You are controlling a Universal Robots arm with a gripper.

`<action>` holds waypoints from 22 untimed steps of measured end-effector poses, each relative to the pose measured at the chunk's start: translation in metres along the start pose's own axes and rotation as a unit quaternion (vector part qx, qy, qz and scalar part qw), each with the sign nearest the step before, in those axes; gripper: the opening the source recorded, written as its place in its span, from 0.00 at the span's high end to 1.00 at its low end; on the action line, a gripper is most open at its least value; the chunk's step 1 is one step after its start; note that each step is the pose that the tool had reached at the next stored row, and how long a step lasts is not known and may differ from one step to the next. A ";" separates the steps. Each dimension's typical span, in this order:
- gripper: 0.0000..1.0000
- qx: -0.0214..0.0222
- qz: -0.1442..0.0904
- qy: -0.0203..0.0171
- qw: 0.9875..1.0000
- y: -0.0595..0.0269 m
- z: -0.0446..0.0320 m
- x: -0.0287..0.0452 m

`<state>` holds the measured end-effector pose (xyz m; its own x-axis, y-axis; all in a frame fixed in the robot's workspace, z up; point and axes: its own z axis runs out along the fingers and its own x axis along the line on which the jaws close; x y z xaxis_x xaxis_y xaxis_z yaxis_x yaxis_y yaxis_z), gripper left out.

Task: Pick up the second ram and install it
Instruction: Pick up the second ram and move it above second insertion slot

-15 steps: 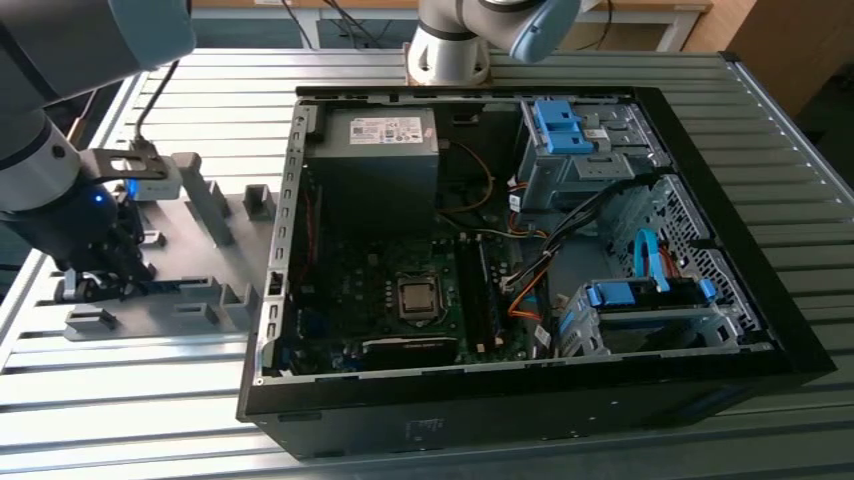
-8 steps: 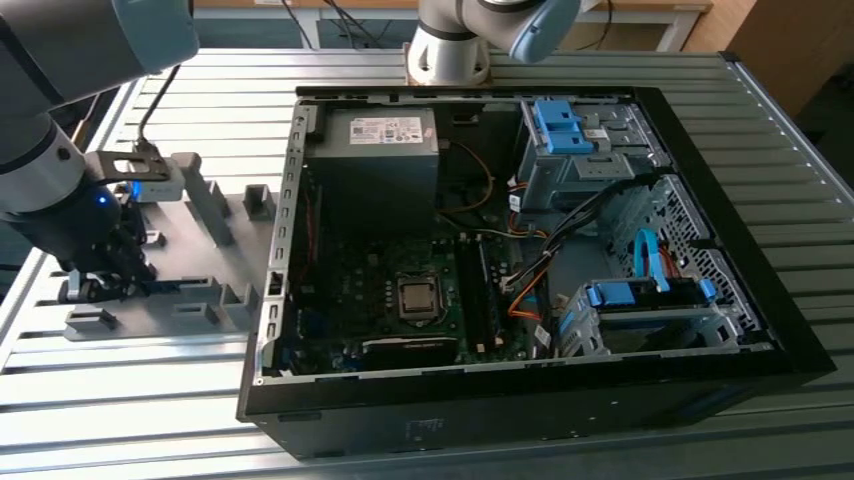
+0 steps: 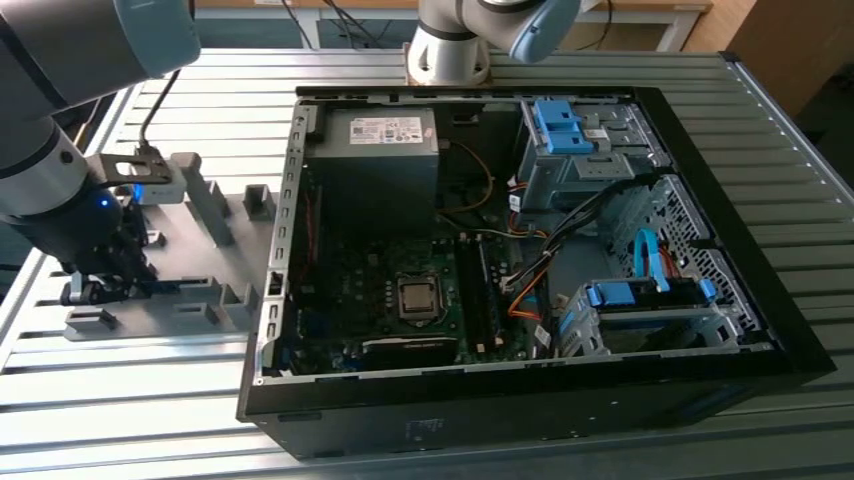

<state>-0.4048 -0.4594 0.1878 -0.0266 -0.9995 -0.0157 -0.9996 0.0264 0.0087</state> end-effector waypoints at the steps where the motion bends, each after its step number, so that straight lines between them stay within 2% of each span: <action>1: 0.74 0.000 0.000 0.000 1.000 0.0000 0.0001 0.0000; 2: 0.74 0.000 0.000 0.000 1.000 0.0000 0.0001 0.0000; 3: 0.81 0.000 0.000 0.000 1.000 0.0000 0.0001 0.0000; 11: 0.81 0.000 0.000 0.000 1.000 0.0000 0.0002 0.0000; 13: 0.82 0.000 0.000 0.000 1.000 0.0000 0.0002 0.0000; 14: 0.86 0.000 0.000 0.000 1.000 0.0000 0.0002 0.0000; 22: 0.86 0.000 0.000 0.000 1.000 0.0000 0.0003 0.0000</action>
<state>-0.4048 -0.4594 0.1875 -0.0266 -0.9995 -0.0157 -0.9996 0.0264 0.0086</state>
